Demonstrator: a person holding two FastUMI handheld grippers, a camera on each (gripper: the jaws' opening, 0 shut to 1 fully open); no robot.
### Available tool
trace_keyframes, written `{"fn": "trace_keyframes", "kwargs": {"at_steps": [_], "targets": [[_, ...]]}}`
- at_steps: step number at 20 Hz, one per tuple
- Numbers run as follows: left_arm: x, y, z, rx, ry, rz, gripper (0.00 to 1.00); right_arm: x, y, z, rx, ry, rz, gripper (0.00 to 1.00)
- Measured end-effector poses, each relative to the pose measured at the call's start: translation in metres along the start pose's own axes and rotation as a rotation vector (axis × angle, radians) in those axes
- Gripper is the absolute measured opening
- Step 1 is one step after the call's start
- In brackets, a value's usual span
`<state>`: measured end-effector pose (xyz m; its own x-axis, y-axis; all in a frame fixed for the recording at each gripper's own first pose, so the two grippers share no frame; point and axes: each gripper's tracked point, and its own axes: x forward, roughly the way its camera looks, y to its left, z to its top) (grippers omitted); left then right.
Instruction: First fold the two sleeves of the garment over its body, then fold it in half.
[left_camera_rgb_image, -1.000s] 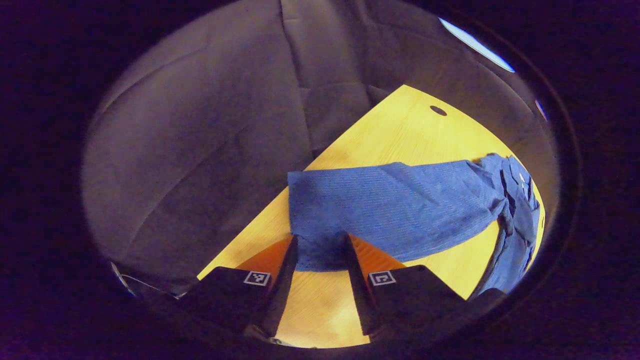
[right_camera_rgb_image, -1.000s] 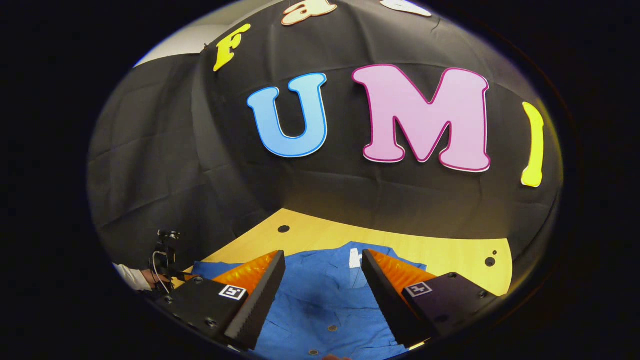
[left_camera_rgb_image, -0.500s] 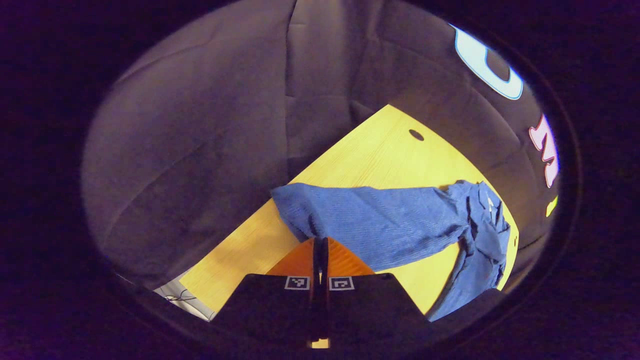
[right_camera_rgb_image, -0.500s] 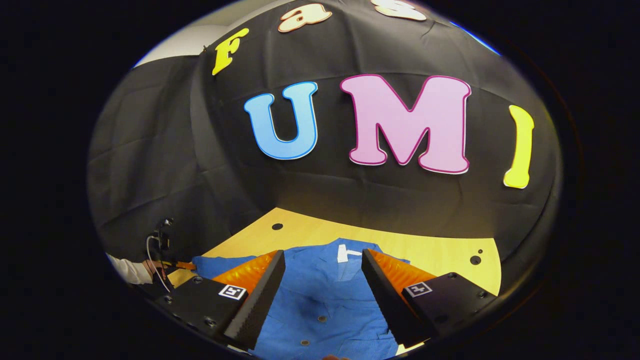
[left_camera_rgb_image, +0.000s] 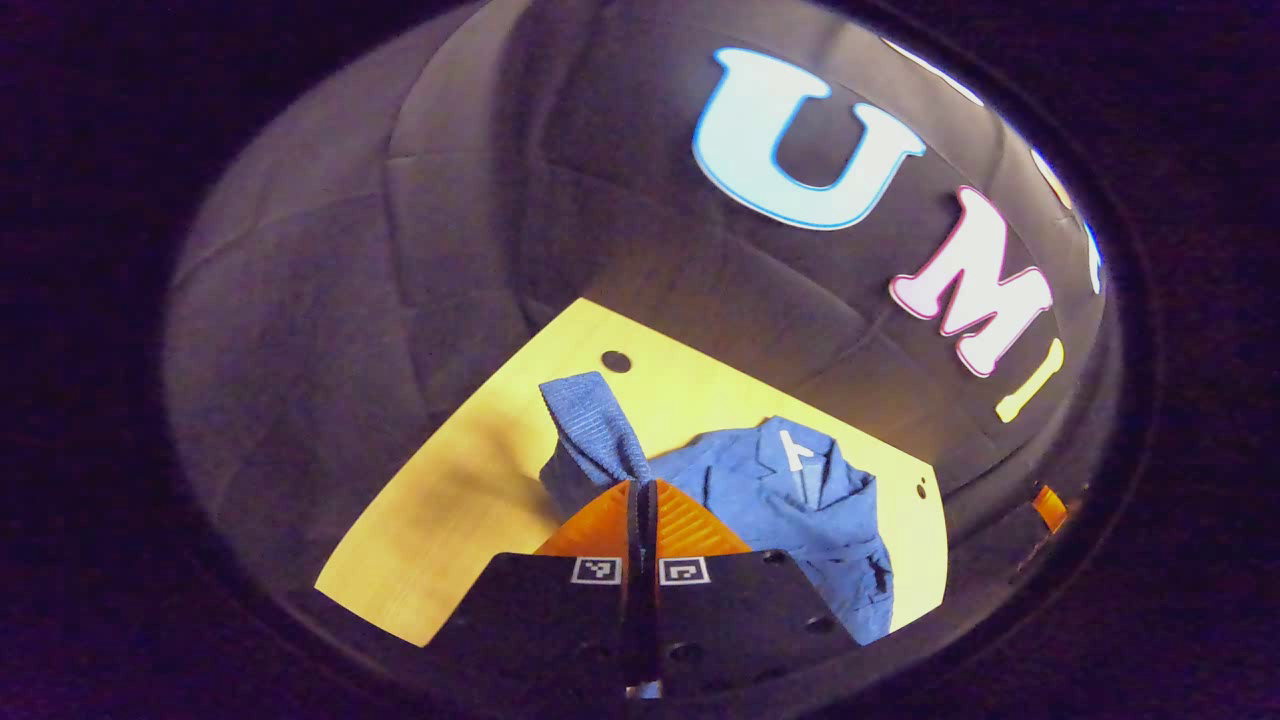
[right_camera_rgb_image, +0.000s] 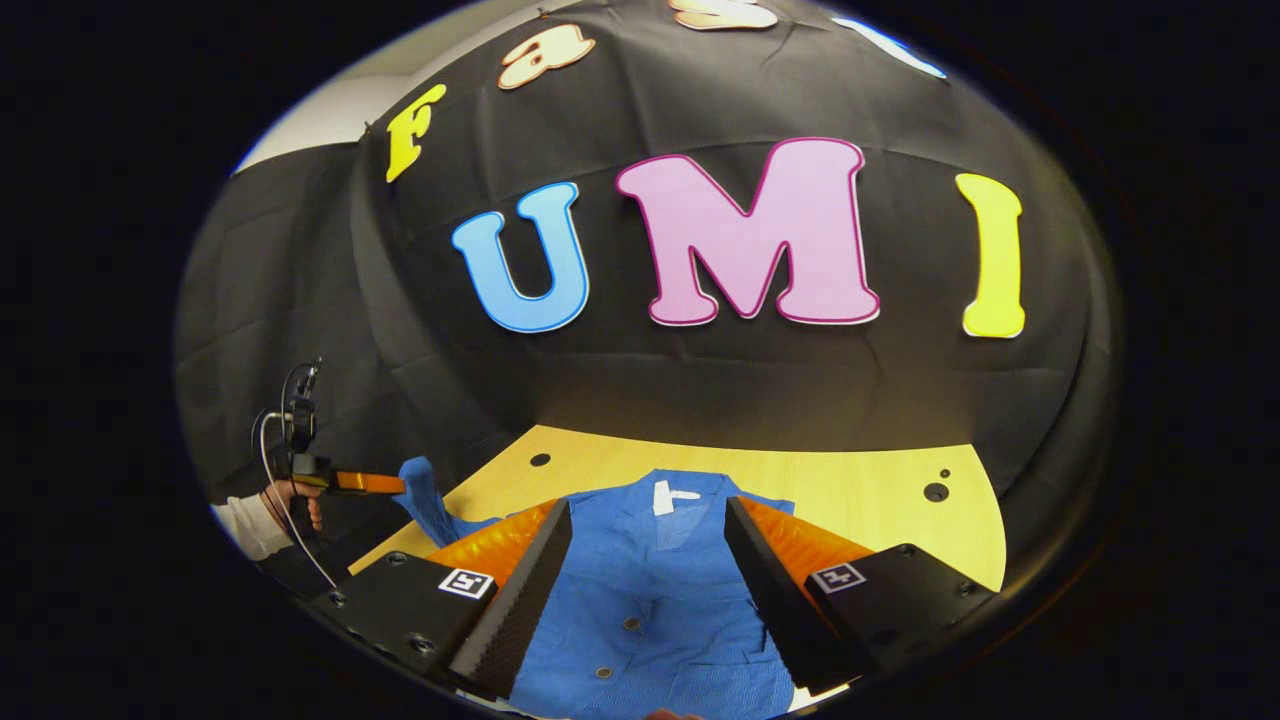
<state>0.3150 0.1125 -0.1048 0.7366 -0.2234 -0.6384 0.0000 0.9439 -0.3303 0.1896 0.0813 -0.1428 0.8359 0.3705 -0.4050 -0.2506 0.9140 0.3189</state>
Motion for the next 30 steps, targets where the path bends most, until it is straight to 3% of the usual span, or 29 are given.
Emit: {"fn": "trace_keyframes", "kwargs": {"at_steps": [6, 10, 18, 24, 27, 28, 30], "targets": [[0.071, -0.159, 0.005, 0.208, 0.074, -0.146, 0.0, -0.026, -0.06, -0.01, 0.018, 0.014, -0.088, 0.98], [0.11, -0.238, -0.035, 0.287, 0.184, -0.222, 0.0, -0.042, -0.101, -0.03, 0.048, 0.06, -0.145, 0.98], [0.214, -0.305, -0.088, 0.449, 0.361, -0.186, 0.0, -0.043, -0.167, -0.076, 0.082, 0.179, -0.172, 0.98], [0.256, -0.331, -0.129, 0.413, 0.46, -0.219, 0.0, -0.03, -0.184, -0.084, 0.126, 0.194, -0.157, 0.98], [0.251, -0.359, -0.144, 0.325, 0.491, -0.311, 0.13, -0.028, -0.188, -0.097, 0.126, 0.221, -0.158, 0.98], [0.246, -0.37, -0.142, 0.297, 0.474, -0.333, 0.28, -0.029, -0.19, -0.101, 0.128, 0.228, -0.16, 0.98], [0.241, -0.38, -0.132, 0.29, 0.411, -0.347, 0.82, -0.029, -0.193, -0.106, 0.14, 0.239, -0.166, 0.98]]}}
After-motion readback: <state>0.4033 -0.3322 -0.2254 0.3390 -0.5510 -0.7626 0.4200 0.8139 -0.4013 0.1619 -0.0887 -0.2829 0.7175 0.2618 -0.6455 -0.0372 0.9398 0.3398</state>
